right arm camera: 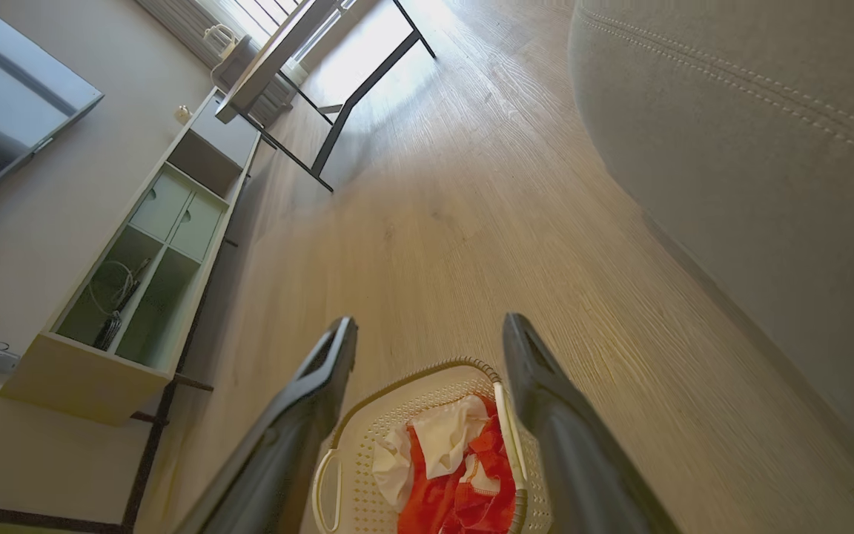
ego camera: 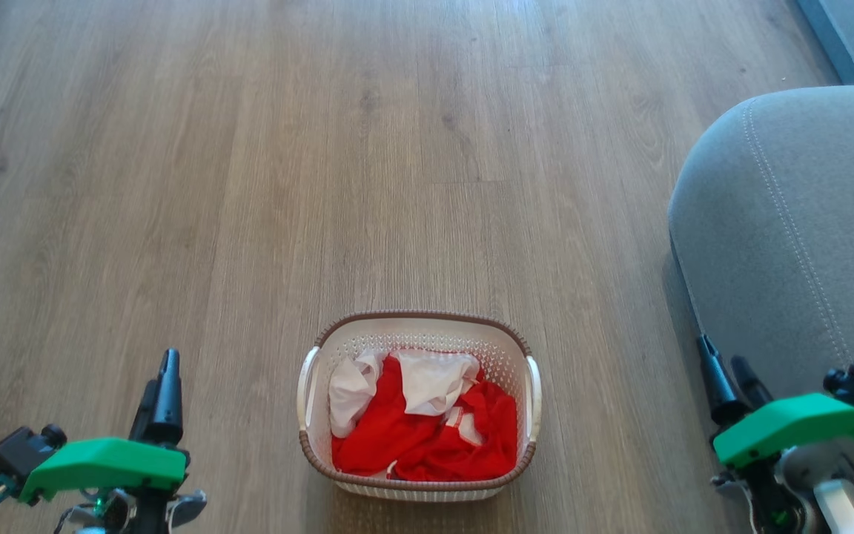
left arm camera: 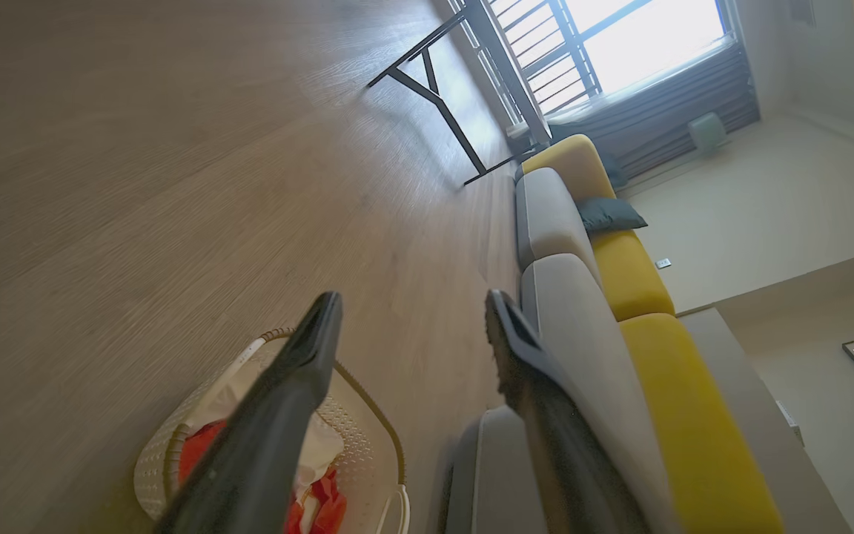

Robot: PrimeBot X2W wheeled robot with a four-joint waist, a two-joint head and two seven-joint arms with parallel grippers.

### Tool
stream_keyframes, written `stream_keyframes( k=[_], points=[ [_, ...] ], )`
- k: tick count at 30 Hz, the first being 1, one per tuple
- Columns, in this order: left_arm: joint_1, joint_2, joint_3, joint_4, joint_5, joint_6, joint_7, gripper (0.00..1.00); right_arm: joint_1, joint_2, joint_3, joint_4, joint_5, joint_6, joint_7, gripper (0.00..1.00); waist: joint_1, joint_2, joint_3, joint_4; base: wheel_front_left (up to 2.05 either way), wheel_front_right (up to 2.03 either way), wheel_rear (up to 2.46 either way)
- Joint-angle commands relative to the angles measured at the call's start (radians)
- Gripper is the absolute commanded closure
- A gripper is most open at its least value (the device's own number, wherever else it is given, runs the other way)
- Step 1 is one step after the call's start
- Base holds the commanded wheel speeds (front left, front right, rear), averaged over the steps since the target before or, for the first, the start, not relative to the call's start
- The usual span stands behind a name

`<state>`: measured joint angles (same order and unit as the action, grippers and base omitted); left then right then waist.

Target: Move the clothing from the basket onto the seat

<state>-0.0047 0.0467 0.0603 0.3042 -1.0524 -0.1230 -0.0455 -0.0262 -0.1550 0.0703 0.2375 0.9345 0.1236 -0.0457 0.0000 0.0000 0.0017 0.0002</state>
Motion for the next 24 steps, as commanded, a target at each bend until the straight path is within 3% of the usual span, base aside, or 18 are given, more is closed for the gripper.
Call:
stream_keyframes(
  k=[1, 24],
  points=[
    [-0.052, 0.011, 0.021, -0.041, 0.037, -0.003, -0.014, 0.00, -0.059, -0.033, 0.017, -0.045, -0.041, 0.003, -0.016, 0.00, 0.0000, 0.0000, 0.000, 0.000, 0.00, 0.00, 0.00],
    [-0.049, 0.022, 0.031, -0.050, 0.288, -0.005, -0.079, 0.00, -0.070, -0.103, 0.115, -0.074, -0.280, 0.004, -0.081, 0.00, 0.0000, 0.0000, -0.001, -0.008, 0.00, 0.00, 0.00]
  ],
)
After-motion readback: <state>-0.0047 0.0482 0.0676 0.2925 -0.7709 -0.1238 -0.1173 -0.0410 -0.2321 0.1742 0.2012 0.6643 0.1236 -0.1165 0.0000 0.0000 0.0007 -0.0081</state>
